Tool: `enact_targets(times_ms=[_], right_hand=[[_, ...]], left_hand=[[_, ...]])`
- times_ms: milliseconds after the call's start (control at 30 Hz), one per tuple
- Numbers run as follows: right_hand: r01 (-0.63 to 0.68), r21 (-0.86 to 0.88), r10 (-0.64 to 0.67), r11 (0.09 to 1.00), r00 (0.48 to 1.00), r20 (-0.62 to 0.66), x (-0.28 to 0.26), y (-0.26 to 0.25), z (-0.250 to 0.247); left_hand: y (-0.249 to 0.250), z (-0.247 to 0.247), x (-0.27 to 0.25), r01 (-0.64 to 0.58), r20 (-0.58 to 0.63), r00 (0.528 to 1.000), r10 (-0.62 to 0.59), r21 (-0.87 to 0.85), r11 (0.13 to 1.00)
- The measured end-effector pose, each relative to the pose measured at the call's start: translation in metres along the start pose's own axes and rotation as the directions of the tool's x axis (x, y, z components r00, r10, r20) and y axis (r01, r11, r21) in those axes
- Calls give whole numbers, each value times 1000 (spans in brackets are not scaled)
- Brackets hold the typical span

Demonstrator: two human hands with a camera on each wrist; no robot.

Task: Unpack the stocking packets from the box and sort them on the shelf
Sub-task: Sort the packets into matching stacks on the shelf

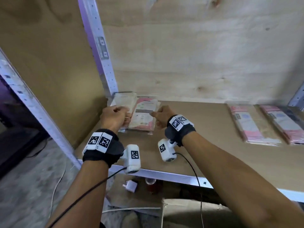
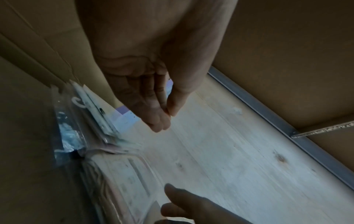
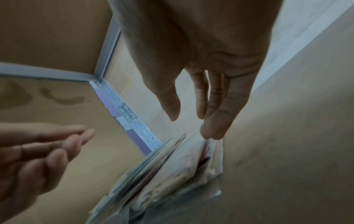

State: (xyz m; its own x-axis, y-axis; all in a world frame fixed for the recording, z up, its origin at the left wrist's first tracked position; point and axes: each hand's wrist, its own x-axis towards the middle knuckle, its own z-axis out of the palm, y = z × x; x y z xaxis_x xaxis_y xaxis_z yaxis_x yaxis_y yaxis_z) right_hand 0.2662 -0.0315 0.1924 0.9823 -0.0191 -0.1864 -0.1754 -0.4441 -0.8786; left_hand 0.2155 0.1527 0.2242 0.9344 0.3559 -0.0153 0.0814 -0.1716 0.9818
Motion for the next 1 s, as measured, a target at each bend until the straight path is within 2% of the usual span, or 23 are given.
enact_targets(times_ms=[100, 200, 333, 433, 500, 600, 667, 800, 933, 1000], right_hand=[[-31, -128, 31, 991, 999, -8, 19, -3, 18], [-62, -165, 62, 984, 998, -6, 31, 5, 26], [-101, -189, 107, 977, 994, 23, 33, 13, 18], [-81, -223, 93, 972, 995, 43, 20, 14, 4], [-50, -187, 66, 981, 995, 80, 9, 17, -7], [-44, -10, 45, 999, 989, 143, -17, 27, -32], [-22, 61, 13, 998, 991, 134, -37, 32, -52], [143, 4, -143, 990, 989, 47, -73, 34, -95], [278, -126, -280, 952, 960, 7, -109, 37, -130], [356, -256, -376, 898, 926, -31, -123, 42, -140]], left_hand=[[-4, -7, 3, 8, 22, 1000, -8, 9, 1000], [-7, -7, 6, 21, 40, 999, -21, -3, 1000], [-7, 6, 9, 49, 100, 994, -49, 4, 999], [-8, 19, 9, 70, 154, 986, -70, 8, 998], [-10, 27, 9, 63, 168, 984, -66, 27, 998], [-9, 44, 2, 40, 212, 976, -55, 73, 997], [-5, 57, -4, 73, 246, 966, -84, 54, 996], [10, 82, -22, 201, 379, 909, -173, -36, 979], [29, 107, -32, 275, 526, 837, -150, -168, 947], [36, 118, -35, 341, 588, 796, -148, -232, 911]])
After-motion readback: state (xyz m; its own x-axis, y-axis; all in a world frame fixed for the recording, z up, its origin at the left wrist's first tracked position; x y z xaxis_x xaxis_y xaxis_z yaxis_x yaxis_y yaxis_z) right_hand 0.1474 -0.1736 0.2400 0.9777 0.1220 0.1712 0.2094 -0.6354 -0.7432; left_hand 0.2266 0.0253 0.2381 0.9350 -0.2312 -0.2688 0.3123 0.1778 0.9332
